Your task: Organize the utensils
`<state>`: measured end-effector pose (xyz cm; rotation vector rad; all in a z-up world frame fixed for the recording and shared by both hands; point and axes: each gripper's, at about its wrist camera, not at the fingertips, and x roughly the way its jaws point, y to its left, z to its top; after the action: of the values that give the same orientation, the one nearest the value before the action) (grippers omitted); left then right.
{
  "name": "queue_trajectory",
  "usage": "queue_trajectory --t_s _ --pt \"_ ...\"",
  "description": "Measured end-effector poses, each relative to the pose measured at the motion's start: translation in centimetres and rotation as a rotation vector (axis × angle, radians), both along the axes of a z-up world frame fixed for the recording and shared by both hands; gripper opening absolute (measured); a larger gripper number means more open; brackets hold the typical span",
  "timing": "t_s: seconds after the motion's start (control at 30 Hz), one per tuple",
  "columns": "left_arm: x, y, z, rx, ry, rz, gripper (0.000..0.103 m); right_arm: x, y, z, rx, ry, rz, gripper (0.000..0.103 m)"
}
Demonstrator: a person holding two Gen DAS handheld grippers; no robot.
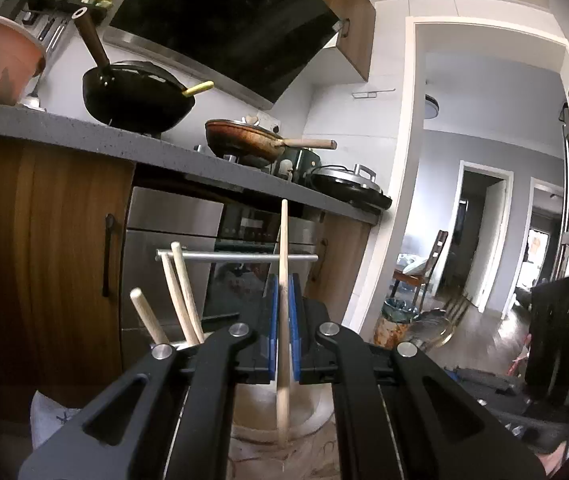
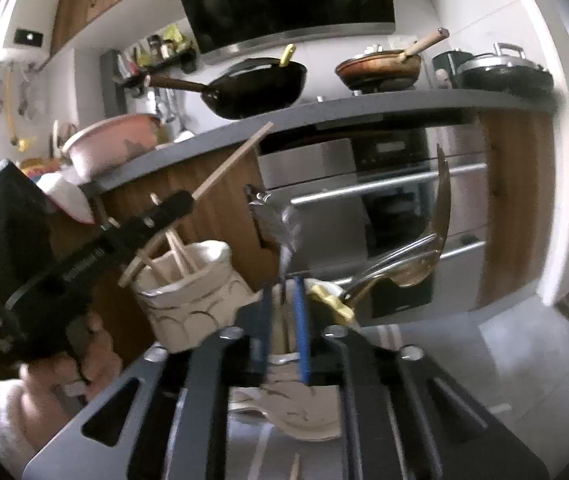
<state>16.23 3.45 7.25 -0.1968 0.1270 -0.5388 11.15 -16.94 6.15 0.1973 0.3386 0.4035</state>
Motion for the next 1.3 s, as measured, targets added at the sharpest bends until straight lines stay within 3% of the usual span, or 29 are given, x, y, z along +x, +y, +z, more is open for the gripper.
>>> queue_trajectory --t_s 0.27,0.3,0.37,0.4,0.93,1.0,1.17,1.3 --pt "-2.0 0.0 0.1 0.049 -0.03 -0.005 0.005 -1.3 0.3 2.3 -0.011 -0.057 -0.001 0.024" --pt "-2.2 0.0 0.1 0.052 -0.033 -0.005 0.005 -1.5 0.5 2.7 -0.023 -0.071 -0.003 0.026" --pt "-2.7 0.2 0.1 0.057 -0.037 -0.006 0.005 -2.0 1.3 3.6 -0.061 -0.101 -0.001 0.041" --pt "-2.9 0.3 0.0 0.06 -0.037 -0.004 0.005 -2.0 1.6 3.9 -0.078 -0.106 -0.003 0.042" --pt "-4.2 1.7 -0.4 0.048 -0.015 0.012 0.005 -0.5 1.3 2.0 -0.118 0.016 -0.054 0.045" --pt "-4.4 1.8 -0.4 0.048 -0.016 0.01 0.005 -0.7 1.5 1.9 -0.134 0.017 -0.059 0.048" --pt "-4.8 1.7 -0.4 0.057 -0.018 -0.002 0.005 -1.8 1.8 1.8 -0.168 -0.005 -0.06 0.07" --pt "-4.9 1.8 -0.4 0.058 -0.017 -0.006 0.005 -2.4 2.0 1.6 -0.197 0.02 -0.063 0.071"
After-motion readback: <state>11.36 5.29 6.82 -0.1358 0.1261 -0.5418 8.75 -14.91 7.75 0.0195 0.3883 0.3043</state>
